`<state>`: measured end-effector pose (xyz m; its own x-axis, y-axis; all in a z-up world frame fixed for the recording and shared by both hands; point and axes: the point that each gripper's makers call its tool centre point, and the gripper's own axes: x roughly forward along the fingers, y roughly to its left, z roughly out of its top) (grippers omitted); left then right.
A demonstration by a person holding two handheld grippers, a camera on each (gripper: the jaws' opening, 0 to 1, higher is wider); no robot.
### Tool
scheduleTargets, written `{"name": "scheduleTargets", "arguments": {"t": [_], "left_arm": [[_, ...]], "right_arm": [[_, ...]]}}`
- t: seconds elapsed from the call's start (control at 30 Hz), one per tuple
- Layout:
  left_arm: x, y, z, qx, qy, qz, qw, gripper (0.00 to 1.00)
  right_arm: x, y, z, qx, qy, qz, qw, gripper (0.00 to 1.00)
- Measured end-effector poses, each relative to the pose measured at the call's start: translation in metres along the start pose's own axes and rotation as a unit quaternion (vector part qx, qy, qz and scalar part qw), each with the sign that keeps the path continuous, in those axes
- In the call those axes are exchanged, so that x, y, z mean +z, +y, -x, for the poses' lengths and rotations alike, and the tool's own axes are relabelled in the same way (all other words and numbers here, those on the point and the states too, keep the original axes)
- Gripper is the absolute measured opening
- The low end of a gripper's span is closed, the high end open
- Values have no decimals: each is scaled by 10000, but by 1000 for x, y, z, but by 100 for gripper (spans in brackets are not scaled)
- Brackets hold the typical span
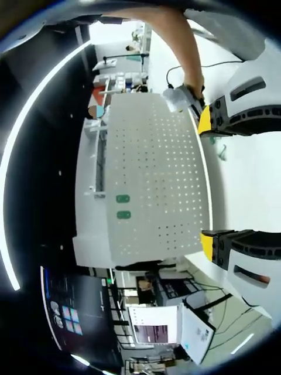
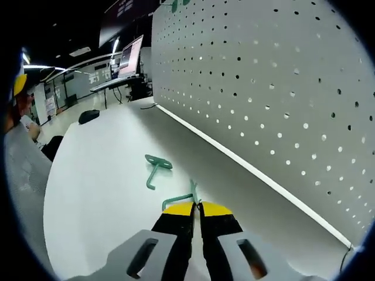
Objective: Insert the hook assembly into the mounting plate slot until the hook locks in place.
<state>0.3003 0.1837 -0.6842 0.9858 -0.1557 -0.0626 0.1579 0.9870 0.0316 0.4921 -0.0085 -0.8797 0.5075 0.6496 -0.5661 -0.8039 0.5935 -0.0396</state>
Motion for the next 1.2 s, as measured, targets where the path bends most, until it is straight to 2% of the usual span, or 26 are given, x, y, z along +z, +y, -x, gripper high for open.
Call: {"name": "scheduleTargets", "arguments": {"t": [0.33, 0.53, 0.93, 1.1, 1.2], "left_arm": [[0, -5, -1, -144, 3, -7, 9999, 63], [-1, -7, -1, -213, 21, 1, 9998, 62], [-1, -13, -2, -344, 31, -36, 9994, 62], [2, -20, -3, -548, -2, -6, 9985, 62], [6, -23, -8, -685, -52, 112, 9976, 61]], "right_arm": [[14, 1, 13, -61, -11, 171, 9998, 1], [15, -3, 16, -113, 62, 226, 9997, 1], [23, 0, 36, -123, 103, -169, 9997, 0], [36, 7, 49, -129, 53, -298, 9995, 0], [51, 13, 58, -92, -108, -471, 9988, 0]]}}
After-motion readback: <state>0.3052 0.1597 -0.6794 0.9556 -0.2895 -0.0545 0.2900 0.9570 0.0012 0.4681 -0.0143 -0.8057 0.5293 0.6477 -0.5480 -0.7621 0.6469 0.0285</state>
